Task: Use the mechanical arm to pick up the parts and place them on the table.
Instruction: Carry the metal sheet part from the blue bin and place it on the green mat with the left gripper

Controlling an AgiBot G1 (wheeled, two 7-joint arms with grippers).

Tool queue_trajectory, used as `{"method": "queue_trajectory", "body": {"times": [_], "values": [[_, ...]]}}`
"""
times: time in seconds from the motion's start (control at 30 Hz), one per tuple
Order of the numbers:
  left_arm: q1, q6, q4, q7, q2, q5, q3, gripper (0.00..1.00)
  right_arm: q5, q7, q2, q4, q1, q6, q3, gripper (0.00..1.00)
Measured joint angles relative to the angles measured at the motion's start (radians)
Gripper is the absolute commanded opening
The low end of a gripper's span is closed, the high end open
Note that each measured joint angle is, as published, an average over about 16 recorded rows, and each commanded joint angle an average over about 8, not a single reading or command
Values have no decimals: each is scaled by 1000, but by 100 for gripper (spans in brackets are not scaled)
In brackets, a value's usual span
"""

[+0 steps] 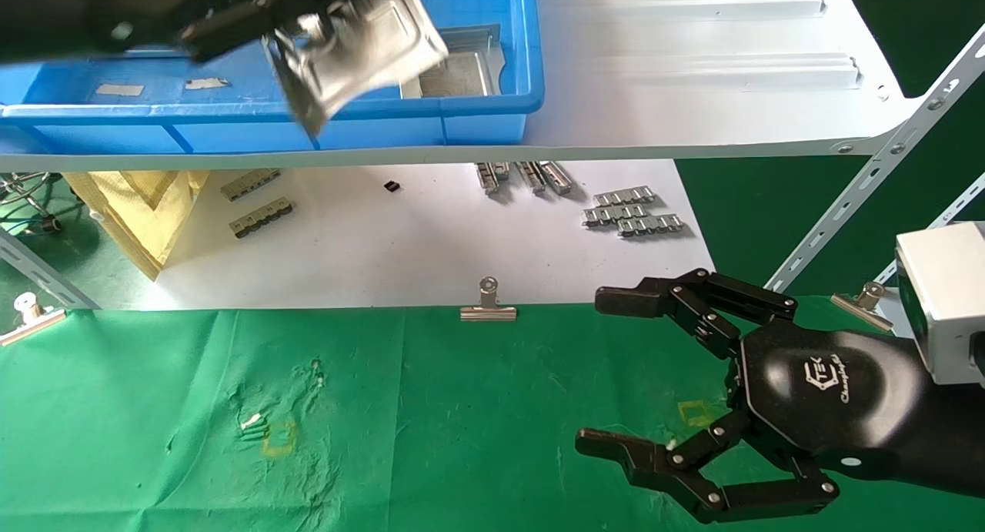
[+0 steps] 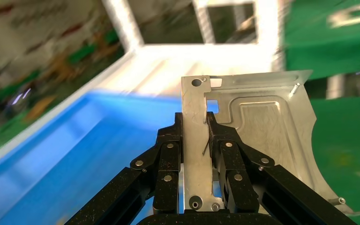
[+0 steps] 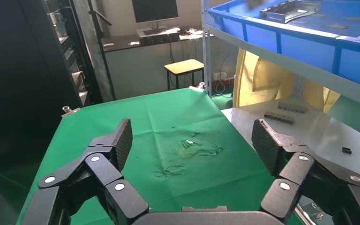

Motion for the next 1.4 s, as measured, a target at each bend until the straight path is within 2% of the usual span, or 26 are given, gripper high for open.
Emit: {"method": "queue_trajectory", "body": {"times": [0.23, 0.43, 0.57, 0.77, 1.03, 1.1, 1.3, 1.37, 1.4], "values": [[155, 90, -245, 63, -127, -147, 42, 0, 0, 0, 0, 0, 0, 0, 0, 100], [294, 85, -475, 121, -241, -236, 140, 0, 0, 0, 0, 0, 0, 0, 0, 100], [363, 78, -558, 197, -291, -246, 217, 0, 0, 0, 0, 0, 0, 0, 0, 100], [407, 68, -524, 358, -298, -186, 320, 0, 0, 0, 0, 0, 0, 0, 0, 100], [428, 51, -346, 566, -245, -113, 403, 0, 0, 0, 0, 0, 0, 0, 0, 100], [429, 47, -298, 608, -232, -106, 412, 8, 0, 0, 0, 0, 0, 0, 0, 100], [426, 38, -158, 708, -193, -98, 422, 82, 0, 0, 0, 0, 0, 0, 0, 100], [423, 37, -117, 728, -183, -100, 422, 98, 0, 0, 0, 0, 0, 0, 0, 100], [420, 38, -98, 736, -178, -101, 421, 100, 0, 0, 0, 0, 0, 0, 0, 100]]}}
